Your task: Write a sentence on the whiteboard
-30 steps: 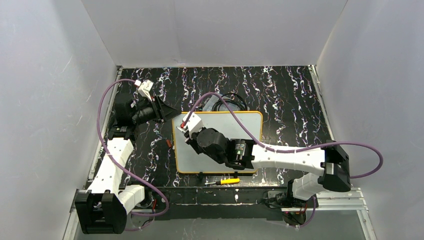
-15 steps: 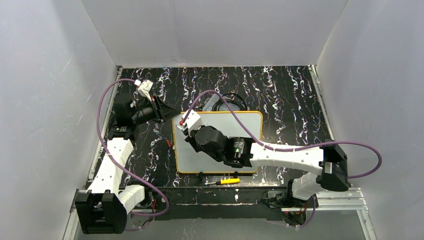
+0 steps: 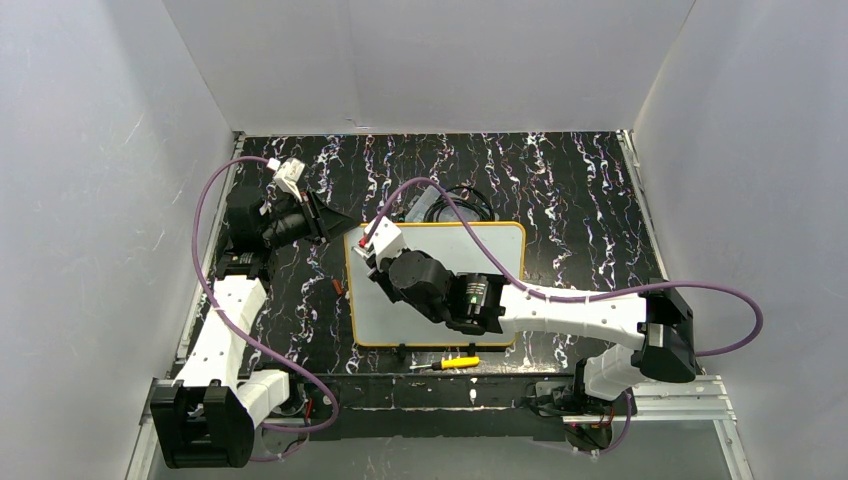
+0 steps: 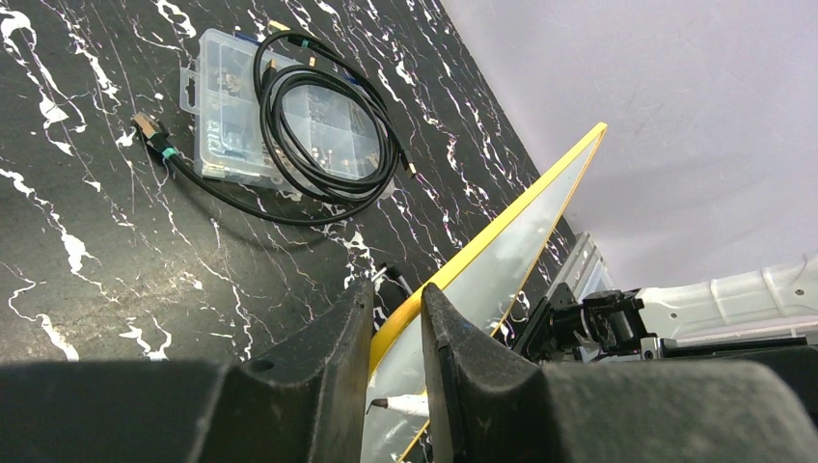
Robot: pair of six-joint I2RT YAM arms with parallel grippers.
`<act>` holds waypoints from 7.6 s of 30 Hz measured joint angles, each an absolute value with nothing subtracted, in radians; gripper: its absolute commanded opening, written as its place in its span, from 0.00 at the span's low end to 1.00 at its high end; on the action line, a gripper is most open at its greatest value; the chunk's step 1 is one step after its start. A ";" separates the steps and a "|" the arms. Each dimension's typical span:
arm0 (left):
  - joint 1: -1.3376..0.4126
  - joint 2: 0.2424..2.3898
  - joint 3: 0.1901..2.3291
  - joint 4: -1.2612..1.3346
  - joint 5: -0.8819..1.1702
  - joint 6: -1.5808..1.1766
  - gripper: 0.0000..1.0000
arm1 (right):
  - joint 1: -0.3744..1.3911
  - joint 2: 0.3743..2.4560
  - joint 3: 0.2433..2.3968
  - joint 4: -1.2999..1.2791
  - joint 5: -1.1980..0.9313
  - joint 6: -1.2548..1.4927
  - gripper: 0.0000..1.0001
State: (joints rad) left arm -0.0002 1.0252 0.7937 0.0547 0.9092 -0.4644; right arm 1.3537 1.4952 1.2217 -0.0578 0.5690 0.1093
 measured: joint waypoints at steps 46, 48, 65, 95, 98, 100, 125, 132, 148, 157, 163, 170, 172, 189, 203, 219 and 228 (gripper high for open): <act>0.001 1.025 0.794 0.064 0.906 -0.452 0.18 | 1.341 1.468 1.194 -0.061 0.576 0.170 0.01; 0.001 1.025 0.793 0.064 0.906 -0.453 0.18 | 1.341 1.468 1.194 -0.065 0.572 0.173 0.01; 0.001 1.025 0.794 0.065 0.906 -0.447 0.17 | 1.341 1.465 1.183 -0.060 0.570 0.183 0.01; 0.001 1.025 0.794 0.067 0.907 -0.444 0.16 | 1.341 1.441 1.158 -0.002 0.647 0.181 0.01; 0.001 1.025 0.794 0.066 0.907 -0.442 0.16 | 1.341 1.428 1.140 -0.005 0.635 0.189 0.01; 0.001 1.025 0.794 0.067 0.907 -0.442 0.16 | 1.341 1.420 1.128 -0.009 0.625 0.195 0.01; 0.001 1.025 0.794 0.067 0.917 -0.442 0.16 | 1.358 1.358 1.061 -0.022 0.580 0.191 0.01; 0.001 1.025 0.794 0.067 0.918 -0.442 0.16 | 1.364 1.345 1.049 0.003 0.631 0.183 0.01; 0.001 1.025 0.794 0.068 0.921 -0.438 0.16 | 1.368 1.368 1.051 0.046 0.677 0.161 0.01; 0.001 1.025 0.794 0.068 0.921 -0.437 0.16 | 1.371 1.384 1.059 0.051 0.673 0.160 0.01; 0.001 1.025 0.794 0.068 0.921 -0.437 0.16 | 1.371 1.384 1.059 0.046 0.673 0.170 0.01; 0.001 1.025 0.794 0.068 0.921 -0.435 0.15 | 1.372 1.377 1.056 0.020 0.665 0.192 0.01; 0.001 1.025 0.794 0.069 0.921 -0.435 0.16 | 1.372 1.374 1.055 0.013 0.665 0.196 0.01; 0.000 1.025 0.794 0.070 0.921 -0.434 0.15 | 1.375 1.360 1.050 -0.006 0.677 0.201 0.01; -0.001 1.025 0.794 0.071 0.920 -0.430 0.15 | 1.375 1.360 1.051 0.008 0.696 0.171 0.01; -0.002 1.025 0.794 0.071 0.923 -0.429 0.15 | 1.375 1.378 1.072 0.027 0.704 0.152 0.01; -0.003 1.024 0.794 0.072 0.923 -0.427 0.15 | 1.375 1.390 1.081 0.034 0.691 0.146 0.01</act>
